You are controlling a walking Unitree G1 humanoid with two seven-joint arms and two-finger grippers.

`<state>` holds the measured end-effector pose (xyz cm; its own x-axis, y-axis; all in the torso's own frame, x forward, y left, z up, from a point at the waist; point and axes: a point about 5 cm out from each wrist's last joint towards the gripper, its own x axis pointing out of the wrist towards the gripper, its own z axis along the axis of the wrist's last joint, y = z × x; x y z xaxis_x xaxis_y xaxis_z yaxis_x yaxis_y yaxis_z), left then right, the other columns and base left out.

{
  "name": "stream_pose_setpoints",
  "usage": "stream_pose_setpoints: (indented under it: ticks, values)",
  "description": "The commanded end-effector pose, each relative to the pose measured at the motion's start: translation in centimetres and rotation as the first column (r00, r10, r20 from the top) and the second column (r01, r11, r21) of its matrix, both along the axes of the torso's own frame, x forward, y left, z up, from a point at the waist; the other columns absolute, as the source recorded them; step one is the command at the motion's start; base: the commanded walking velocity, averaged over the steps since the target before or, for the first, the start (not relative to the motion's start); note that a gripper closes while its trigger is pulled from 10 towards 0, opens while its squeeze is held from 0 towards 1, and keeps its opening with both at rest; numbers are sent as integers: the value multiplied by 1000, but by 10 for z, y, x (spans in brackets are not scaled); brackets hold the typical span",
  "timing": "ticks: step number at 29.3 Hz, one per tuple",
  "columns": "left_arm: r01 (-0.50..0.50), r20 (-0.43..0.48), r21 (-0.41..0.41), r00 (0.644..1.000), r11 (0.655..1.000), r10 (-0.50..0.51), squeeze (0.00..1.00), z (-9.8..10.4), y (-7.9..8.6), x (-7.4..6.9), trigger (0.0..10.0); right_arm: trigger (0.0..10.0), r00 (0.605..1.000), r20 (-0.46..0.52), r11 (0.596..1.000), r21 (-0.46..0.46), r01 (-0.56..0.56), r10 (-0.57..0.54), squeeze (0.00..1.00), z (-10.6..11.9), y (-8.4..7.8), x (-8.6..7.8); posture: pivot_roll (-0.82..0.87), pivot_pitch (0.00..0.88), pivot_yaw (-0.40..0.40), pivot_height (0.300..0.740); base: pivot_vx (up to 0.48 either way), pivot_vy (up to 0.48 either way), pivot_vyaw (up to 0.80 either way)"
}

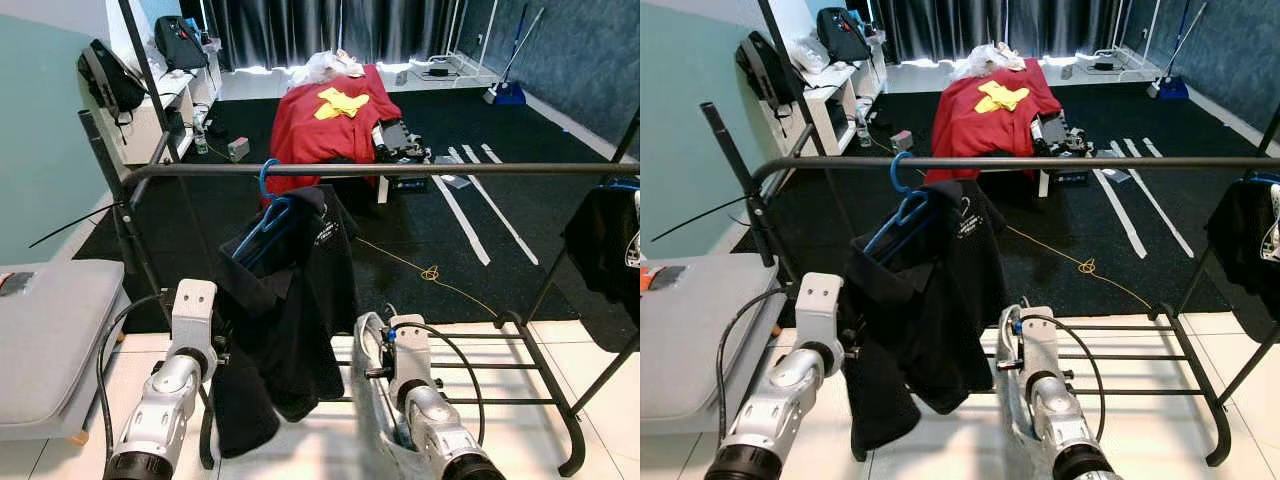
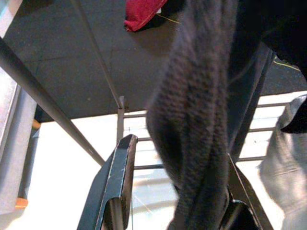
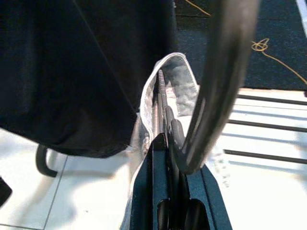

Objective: Hang hanger

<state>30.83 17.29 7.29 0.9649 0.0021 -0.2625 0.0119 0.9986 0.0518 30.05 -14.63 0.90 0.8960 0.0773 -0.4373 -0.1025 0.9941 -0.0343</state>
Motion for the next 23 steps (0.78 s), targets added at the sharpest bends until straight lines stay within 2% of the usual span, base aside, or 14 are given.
stream_pose_setpoints:
  ticks: [1,9,23]
  values:
    - [-8,-16,-21,1000,1000,7,0,-5,0,-1,10000,10000,1000,18,1000,5,-10,9,0,5,3,5,68,0,21,740,0,0,0]
    - [14,-16,-34,1000,999,-15,0,-5,-4,-1,10000,10000,1000,27,1000,9,-16,16,0,8,6,8,67,0,20,740,0,0,0]
    - [20,-15,-39,1000,999,-21,0,-4,-7,-1,10000,10000,999,29,999,7,-33,33,0,9,7,9,66,6,10,740,-358,0,0]
